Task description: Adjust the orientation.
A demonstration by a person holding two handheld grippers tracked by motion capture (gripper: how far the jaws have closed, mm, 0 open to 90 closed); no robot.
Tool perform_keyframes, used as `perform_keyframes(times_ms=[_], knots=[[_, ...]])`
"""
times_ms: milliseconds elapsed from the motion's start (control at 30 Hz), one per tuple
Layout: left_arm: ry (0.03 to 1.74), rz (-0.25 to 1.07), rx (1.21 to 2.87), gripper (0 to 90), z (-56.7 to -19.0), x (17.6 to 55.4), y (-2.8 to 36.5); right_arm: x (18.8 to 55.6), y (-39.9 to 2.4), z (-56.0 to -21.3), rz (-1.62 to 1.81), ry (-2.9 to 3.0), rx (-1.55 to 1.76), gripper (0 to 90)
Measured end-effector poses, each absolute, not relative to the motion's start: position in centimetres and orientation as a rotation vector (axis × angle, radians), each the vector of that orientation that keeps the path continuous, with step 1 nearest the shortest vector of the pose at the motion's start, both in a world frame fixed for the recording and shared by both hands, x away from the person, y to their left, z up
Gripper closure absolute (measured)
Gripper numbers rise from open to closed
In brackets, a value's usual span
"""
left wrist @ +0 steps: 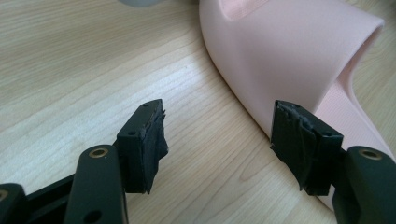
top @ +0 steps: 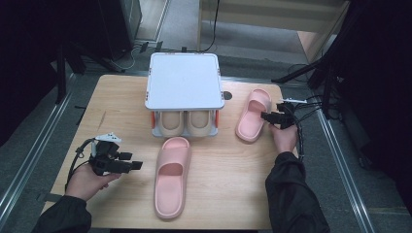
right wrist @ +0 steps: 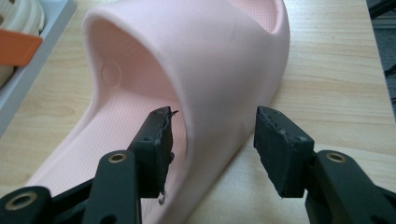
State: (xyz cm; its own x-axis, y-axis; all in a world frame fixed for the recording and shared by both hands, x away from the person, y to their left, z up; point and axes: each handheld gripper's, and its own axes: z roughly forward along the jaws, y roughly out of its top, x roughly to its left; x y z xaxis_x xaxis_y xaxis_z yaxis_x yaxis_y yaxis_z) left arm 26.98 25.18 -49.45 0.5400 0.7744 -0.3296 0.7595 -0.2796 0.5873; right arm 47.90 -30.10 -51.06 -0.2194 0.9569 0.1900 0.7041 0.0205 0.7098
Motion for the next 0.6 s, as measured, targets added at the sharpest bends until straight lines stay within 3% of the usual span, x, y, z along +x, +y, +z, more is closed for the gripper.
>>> perform_keyframes(times_ms=[133,400,600], knots=[[1.254,0.049,2.058,35.0,-49.43,26.65,25.51,48.66,-29.77,-51.49,1.007,1.957,1.738,49.4],[1.280,0.057,2.043,35.4,-49.41,26.19,25.92,48.92,-29.37,-51.34,0.973,1.949,1.743,72.3],[1.282,0.049,2.044,35.5,-49.48,26.43,25.74,48.74,-29.45,-51.02,0.938,1.944,1.734,83.5]])
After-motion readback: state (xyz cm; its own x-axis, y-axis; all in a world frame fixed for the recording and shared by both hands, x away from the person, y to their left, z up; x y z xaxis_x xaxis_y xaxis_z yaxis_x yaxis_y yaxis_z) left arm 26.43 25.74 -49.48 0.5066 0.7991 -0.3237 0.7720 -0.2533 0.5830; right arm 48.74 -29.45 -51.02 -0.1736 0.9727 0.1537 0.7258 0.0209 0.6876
